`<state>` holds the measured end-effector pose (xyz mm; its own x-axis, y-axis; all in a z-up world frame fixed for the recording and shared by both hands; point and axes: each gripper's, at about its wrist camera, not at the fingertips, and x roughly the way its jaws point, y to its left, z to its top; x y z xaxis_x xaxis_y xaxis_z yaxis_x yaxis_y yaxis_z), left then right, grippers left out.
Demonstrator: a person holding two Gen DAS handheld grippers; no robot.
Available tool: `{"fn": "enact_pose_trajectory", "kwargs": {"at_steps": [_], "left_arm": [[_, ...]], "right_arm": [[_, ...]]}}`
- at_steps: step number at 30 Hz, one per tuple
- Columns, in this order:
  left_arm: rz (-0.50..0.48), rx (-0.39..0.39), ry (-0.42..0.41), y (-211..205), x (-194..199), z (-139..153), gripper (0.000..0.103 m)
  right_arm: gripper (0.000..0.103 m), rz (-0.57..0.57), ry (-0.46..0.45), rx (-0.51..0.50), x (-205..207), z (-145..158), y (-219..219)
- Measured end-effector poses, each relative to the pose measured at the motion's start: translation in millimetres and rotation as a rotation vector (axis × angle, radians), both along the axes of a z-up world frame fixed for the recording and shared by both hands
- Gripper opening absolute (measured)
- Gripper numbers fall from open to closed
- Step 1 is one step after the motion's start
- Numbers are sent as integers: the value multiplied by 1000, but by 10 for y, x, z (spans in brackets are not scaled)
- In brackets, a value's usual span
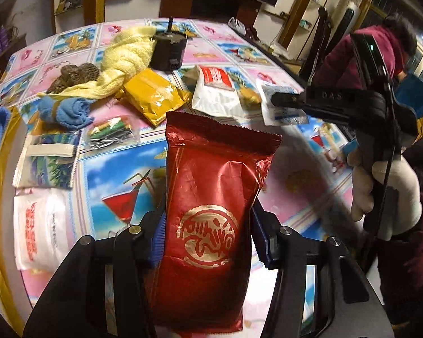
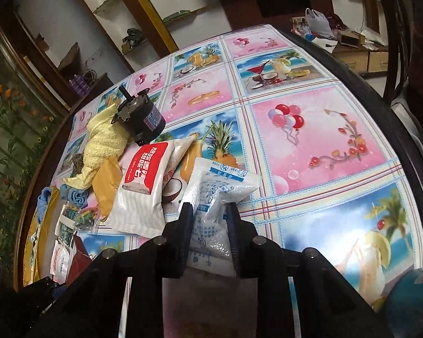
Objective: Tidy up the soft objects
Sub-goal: 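Release the white sachet in the box with the right gripper while the left gripper lifts the red packet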
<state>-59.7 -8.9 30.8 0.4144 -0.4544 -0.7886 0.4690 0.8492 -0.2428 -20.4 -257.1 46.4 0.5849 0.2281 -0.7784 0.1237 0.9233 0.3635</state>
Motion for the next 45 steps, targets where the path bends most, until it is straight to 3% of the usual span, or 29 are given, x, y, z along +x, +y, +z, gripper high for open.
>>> {"fn": "enact_pose_trajectory", "kwargs": {"at_steps": [7, 15, 20, 29, 33, 38, 41, 45], "left_arm": [[87, -168, -11, 470, -214, 309, 50], [242, -317, -65, 1268, -482, 559, 49], [334, -356, -121, 1779, -659, 740, 49], [487, -468, -129, 2637, -892, 808, 49], [505, -546, -136, 2854, -956, 812, 49], [545, -569, -159, 3091, -1014, 851, 49], [589, -540, -169, 3234, -985, 880, 49], [650, -473, -117, 3370, -814, 722, 49]], "right_arm": [[24, 60, -77, 21, -255, 327, 177], [23, 241, -160, 33, -389, 630, 894], [23, 356, -176, 37, -402, 746, 1429], [23, 565, -146, 57, -367, 723, 2464], [23, 650, -117, 59, -386, 626, 2888], [20, 742, -85, 54, -413, 549, 3359], [18, 787, -77, 44, -402, 542, 3572], [18, 818, -53, 17, -349, 442, 3832]]}}
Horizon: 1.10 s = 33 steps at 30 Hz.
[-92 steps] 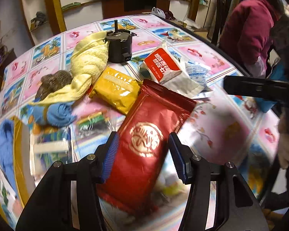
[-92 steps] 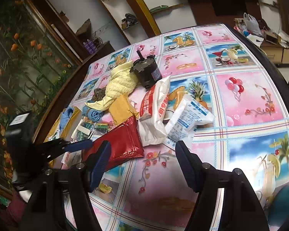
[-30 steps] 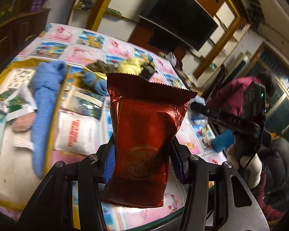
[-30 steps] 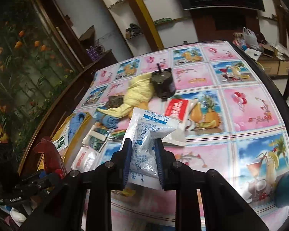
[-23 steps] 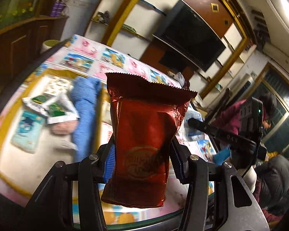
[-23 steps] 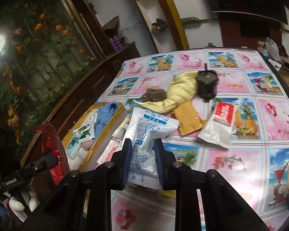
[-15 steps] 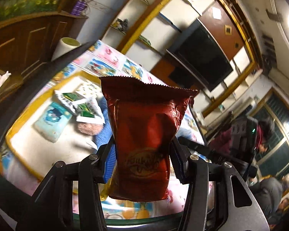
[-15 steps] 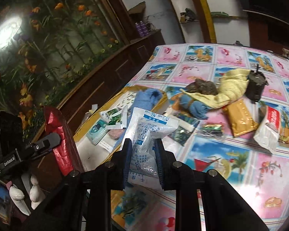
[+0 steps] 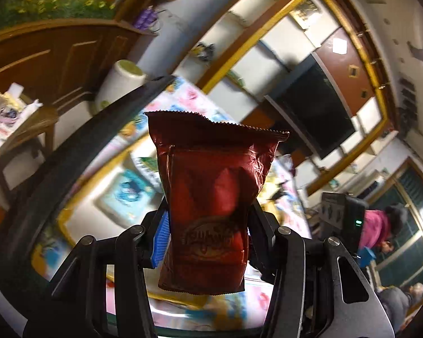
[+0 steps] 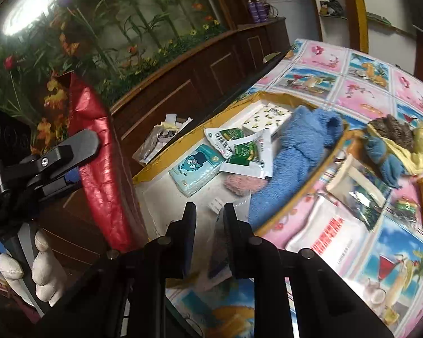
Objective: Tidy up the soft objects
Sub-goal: 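Release the white sachet in the box with the right gripper while the left gripper lifts the red packet, then lower the red foil packet into the box and open the left gripper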
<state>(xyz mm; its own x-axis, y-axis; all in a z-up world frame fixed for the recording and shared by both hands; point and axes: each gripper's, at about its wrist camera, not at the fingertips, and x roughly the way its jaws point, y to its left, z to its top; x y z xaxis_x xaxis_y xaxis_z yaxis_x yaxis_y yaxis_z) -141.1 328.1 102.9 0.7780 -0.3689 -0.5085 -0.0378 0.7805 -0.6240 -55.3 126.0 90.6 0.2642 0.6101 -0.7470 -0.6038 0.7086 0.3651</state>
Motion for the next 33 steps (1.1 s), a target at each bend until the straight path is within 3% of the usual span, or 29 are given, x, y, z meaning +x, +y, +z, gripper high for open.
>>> {"fn": "enact_pose_trajectory", "kwargs": {"at_steps": [4, 7, 10, 13, 20, 26, 29, 33], "left_arm": [[57, 107, 122, 0, 194, -242, 50], [55, 156, 137, -35, 257, -339, 52], [80, 266, 143, -130, 268, -374, 56], [76, 346, 181, -220, 294, -454, 56], [-7, 392, 294, -382, 303, -636, 56], [-71, 370, 303, -515, 193, -629, 56], [-77, 373, 265, -601, 118, -552, 56], [-66, 336, 131, -634, -54, -295, 56]], "right_arm": [[16, -1, 48, -39, 107, -220, 158], [16, -7, 61, -68, 149, -356, 212], [12, -5, 32, -104, 135, -403, 231], [13, 14, -15, -202, 50, -389, 322], [15, 73, -72, -328, -139, -392, 296], [15, 96, -73, -388, -162, -409, 81], [16, 76, -77, -387, -159, -404, -70], [17, 16, -63, -217, -194, -232, -378]]}}
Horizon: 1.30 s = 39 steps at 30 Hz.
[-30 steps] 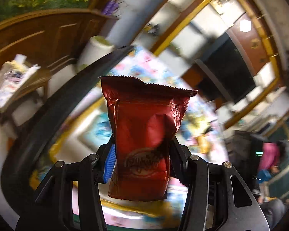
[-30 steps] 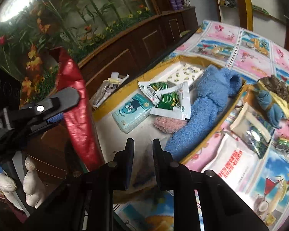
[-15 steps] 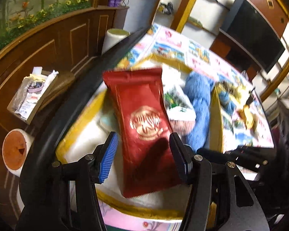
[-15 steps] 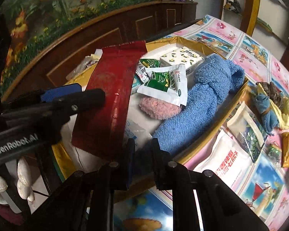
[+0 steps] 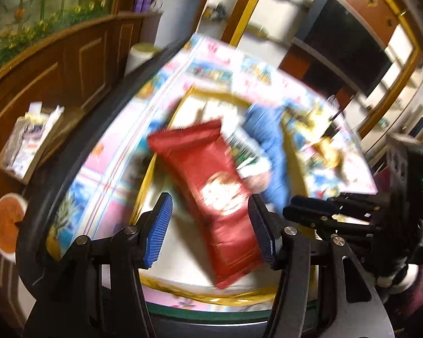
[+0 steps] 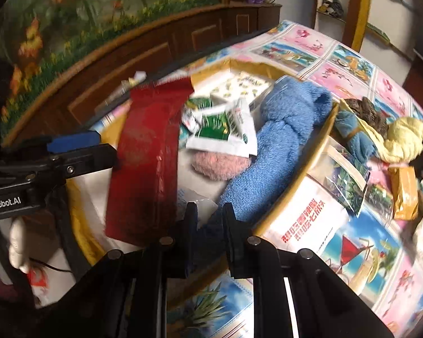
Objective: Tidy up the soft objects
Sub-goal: 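Lower the red foil packet into the box and open the left gripper, then grasp the white gloves bag with the right gripper while the left gripper reaches for the leaf-print packet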
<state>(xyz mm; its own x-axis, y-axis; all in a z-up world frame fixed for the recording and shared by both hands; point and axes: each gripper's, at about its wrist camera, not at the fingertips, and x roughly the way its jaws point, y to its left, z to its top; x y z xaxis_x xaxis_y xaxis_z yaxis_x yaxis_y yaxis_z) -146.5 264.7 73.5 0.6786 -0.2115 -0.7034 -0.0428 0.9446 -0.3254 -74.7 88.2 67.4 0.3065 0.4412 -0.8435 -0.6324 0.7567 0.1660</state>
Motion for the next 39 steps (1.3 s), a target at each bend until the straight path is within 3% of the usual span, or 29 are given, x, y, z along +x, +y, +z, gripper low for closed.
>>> {"fn": "enact_pose_trajectory", "kwargs": {"at_steps": [3, 7, 12, 19, 23, 26, 27, 30, 33, 39], "left_arm": [[-18, -26, -102, -54, -115, 199, 56], [-75, -39, -147, -253, -111, 315, 59], [-202, -19, -94, -803, 78, 262, 59], [-396, -12, -6, -1737, 384, 25, 59], [-307, 48, 54, -1819, 696, -200, 59], [-261, -69, 86, -1607, 879, -271, 58], [-238, -61, 82, -1571, 898, -247, 58], [-154, -11, 42, -1479, 906, -173, 58], [-158, -147, 31, -1293, 839, -102, 58], [-110, -144, -114, -1064, 468, 290, 58]], "right_arm": [[20, -84, -34, 124, -14, 176, -402], [40, -270, -71, 177, 70, 246, -1126], [40, -448, -20, 156, 167, 62, -1820], [40, -475, 4, 185, 138, -62, -2082], [40, -477, 17, 207, 139, -89, -2154], [40, -464, 14, 215, 77, -95, -2174], [40, -457, 11, 213, 75, -93, -2162], [40, -434, 11, 199, 101, -96, -2082], [40, -403, 7, 184, 178, -88, -1917], [40, -288, -4, 136, 418, -80, -1280]]}}
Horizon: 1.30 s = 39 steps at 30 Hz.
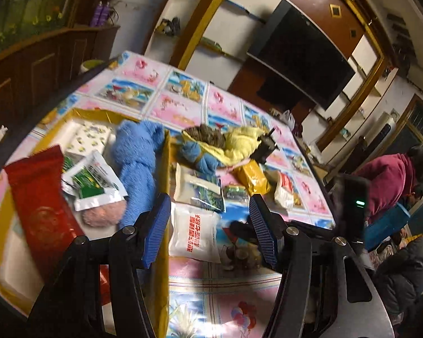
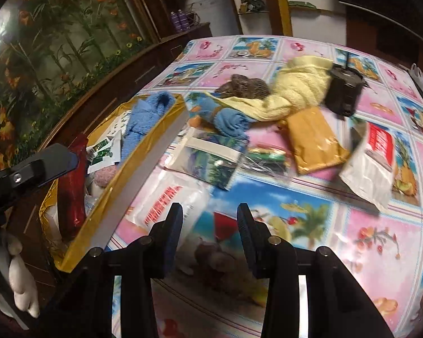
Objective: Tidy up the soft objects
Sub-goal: 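Grasp the white gloves bag with the right gripper while the left gripper reaches for the leaf-print packet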
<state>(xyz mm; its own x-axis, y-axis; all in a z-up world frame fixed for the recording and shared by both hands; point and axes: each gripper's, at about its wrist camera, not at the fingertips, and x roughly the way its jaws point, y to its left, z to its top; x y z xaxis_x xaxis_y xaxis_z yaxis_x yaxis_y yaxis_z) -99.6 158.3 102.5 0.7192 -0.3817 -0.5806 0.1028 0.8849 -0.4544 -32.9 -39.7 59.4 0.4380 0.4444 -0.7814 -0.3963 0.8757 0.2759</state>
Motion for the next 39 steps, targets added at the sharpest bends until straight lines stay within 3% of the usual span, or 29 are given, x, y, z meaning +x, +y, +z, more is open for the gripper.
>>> {"fn": "enact_pose_trajectory", "kwargs": {"at_steps": [4, 7, 10, 15, 18, 22, 26, 29, 32, 37, 39], "left_arm": [[20, -11, -8, 131, -69, 49, 58], [23, -15, 0, 230, -101, 25, 58], [15, -23, -3, 321, -139, -5, 58], [-6, -51, -25, 403, -206, -33, 58], [-19, -61, -29, 411, -202, -60, 58], [-29, -66, -6, 417, -203, -94, 58], [-13, -43, -10, 462, -316, -58, 58], [3, -24, -14, 506, -385, -34, 58], [8, -14, -16, 535, -406, -33, 58], [-25, -35, -8, 445, -345, -60, 58], [-54, -30, -6, 355, -342, -62, 58]], "right_arm": [[40, 94, 29, -16, 200, -87, 520], [39, 128, 53, -92, 265, -284, 743], [39, 157, -5, -215, 118, -277, 748], [39, 173, 35, -376, -118, -233, 486], [39, 124, 82, -296, -11, -39, 270], [40, 21, -8, -182, 409, 240, 274], [40, 20, -16, -180, 844, 83, 625], [39, 40, 60, -195, 1001, -181, 795], [39, 69, 37, -247, 852, -192, 860], [39, 223, 89, -335, 352, -150, 780], [39, 285, 128, -320, 153, -119, 676]]}}
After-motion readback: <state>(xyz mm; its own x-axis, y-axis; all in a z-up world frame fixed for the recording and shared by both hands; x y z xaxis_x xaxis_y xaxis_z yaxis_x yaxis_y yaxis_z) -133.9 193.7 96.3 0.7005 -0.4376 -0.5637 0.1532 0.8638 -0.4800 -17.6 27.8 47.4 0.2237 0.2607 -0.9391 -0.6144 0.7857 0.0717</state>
